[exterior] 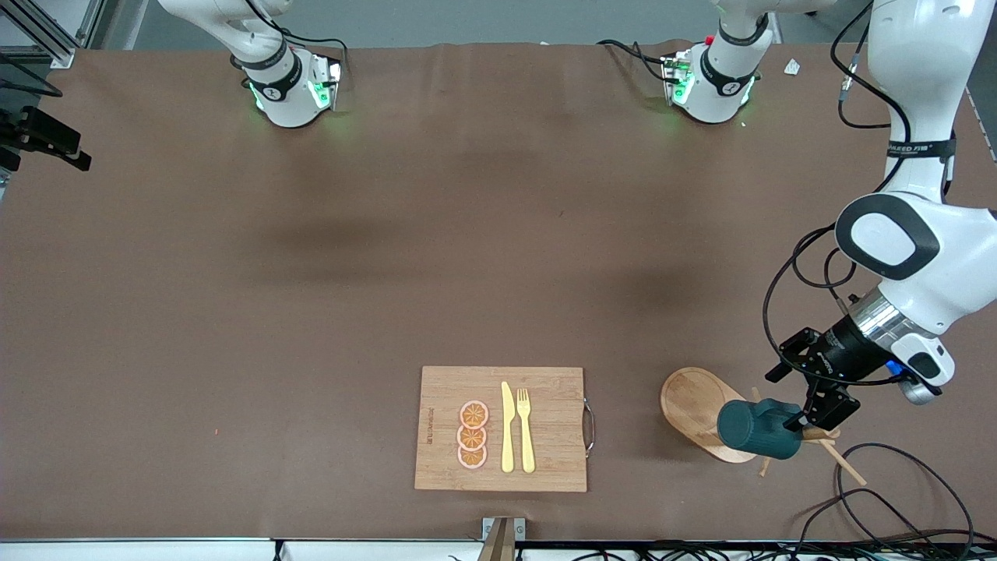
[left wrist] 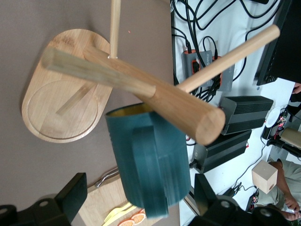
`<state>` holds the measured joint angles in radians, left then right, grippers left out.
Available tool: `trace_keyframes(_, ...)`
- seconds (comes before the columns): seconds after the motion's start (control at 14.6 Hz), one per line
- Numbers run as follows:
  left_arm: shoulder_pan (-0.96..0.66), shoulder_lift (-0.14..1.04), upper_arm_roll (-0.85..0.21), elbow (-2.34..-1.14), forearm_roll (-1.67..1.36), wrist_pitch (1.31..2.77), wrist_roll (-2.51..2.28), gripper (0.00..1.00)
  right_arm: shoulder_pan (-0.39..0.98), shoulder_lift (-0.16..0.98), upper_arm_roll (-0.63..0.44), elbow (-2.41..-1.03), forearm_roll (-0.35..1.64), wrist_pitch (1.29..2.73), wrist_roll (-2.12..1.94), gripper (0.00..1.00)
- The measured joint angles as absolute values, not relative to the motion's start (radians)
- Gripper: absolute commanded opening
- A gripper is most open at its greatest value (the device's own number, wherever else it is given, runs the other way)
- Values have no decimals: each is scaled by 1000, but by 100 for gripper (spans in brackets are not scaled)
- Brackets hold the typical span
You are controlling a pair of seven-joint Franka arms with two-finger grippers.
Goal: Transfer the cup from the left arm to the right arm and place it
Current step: 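Lower the left gripper around the teal mug and close it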
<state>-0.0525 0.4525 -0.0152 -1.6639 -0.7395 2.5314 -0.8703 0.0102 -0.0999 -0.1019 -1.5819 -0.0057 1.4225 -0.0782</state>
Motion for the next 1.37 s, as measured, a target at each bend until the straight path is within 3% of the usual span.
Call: trace_keyframes(1.37,-55,542,-41,-1625,-829,2599,-909,99,10,-100,-102,-1582,-6,1422,-78,100)
